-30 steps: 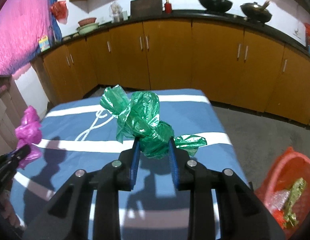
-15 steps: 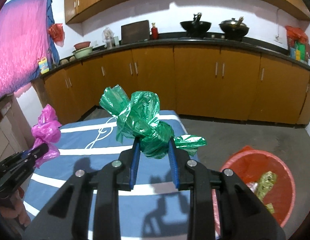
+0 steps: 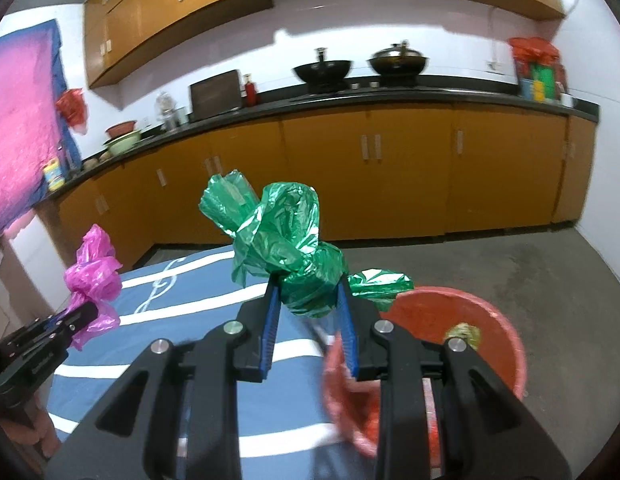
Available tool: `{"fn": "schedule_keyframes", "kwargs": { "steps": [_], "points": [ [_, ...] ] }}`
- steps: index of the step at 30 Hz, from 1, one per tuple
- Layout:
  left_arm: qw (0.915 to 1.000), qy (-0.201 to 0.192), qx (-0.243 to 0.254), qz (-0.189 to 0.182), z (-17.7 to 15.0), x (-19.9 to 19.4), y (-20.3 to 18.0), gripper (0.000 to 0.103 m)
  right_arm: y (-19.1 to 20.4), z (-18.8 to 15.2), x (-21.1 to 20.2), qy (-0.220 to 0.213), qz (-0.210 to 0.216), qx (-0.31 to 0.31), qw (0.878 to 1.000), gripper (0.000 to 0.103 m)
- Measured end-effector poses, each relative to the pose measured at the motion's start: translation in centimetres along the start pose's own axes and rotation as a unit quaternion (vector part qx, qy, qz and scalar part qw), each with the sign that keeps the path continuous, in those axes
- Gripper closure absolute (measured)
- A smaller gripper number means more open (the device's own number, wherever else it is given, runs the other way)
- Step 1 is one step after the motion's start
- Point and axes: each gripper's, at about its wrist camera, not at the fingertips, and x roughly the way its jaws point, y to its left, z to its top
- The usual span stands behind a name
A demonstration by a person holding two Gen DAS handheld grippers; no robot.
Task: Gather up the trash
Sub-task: 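Carry the pink bag with the left tool while the right tool carries the green bag to the basket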
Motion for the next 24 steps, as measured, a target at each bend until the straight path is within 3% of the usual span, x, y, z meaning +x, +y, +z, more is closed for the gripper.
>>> {"fn": "schedule_keyframes", "kwargs": {
  "steps": [11, 24],
  "points": [
    [0.9975, 0.020, 0.019, -0.065, -0.9, 2.7, -7.8, 0.086, -9.4, -1.5, -1.8, -0.001, -0.062, 0.053, 0.997, 0.075],
    [0.9903, 0.039, 0.067, -0.115, -2.7, 5.3, -15.2, 0.087, -13.7, -3.2, -1.4, 0.008, -0.078, 0.082, 0.993, 0.075]
  ]
}}
